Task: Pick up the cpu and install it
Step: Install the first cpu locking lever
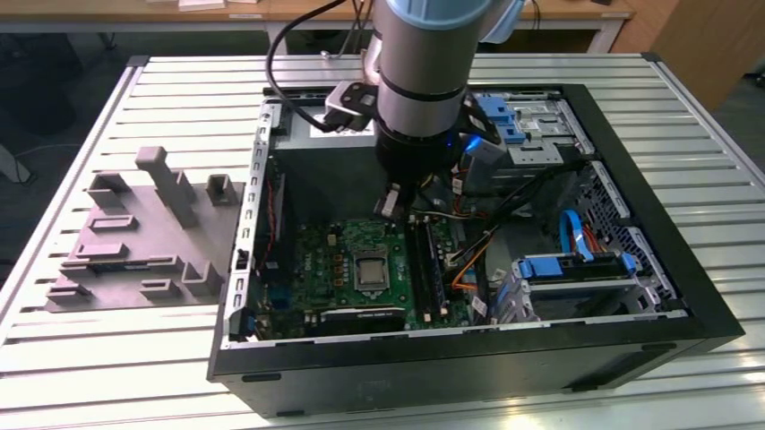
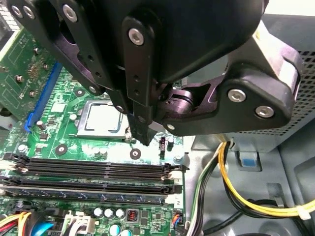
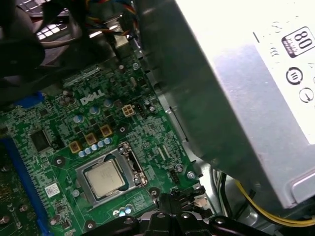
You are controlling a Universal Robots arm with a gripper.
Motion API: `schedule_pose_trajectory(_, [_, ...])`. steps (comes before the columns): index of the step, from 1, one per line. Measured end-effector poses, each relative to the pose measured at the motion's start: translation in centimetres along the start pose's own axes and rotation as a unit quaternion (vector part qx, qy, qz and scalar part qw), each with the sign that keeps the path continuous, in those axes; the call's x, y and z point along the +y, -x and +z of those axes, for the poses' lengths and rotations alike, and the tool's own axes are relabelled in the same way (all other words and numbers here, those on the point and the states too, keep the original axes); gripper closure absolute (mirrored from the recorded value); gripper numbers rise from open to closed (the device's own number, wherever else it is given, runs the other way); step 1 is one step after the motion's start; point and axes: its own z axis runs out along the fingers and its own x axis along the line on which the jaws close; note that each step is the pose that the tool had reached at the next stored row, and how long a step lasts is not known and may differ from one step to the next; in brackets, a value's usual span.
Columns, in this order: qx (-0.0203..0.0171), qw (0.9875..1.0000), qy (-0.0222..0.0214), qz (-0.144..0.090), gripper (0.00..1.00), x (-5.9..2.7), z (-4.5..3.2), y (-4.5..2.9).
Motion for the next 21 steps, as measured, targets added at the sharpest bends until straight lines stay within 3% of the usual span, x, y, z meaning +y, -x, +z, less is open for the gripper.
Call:
schedule_pose_trajectory(10, [0.0012,0.9997,0.0006,-0.023,0.89,-0.05,-0.02,-0.80])
schedule_pose_trajectory(21, [0.0028,0.9976,0.0004,-0.069,0.89,-0.14,0.02,-1.15])
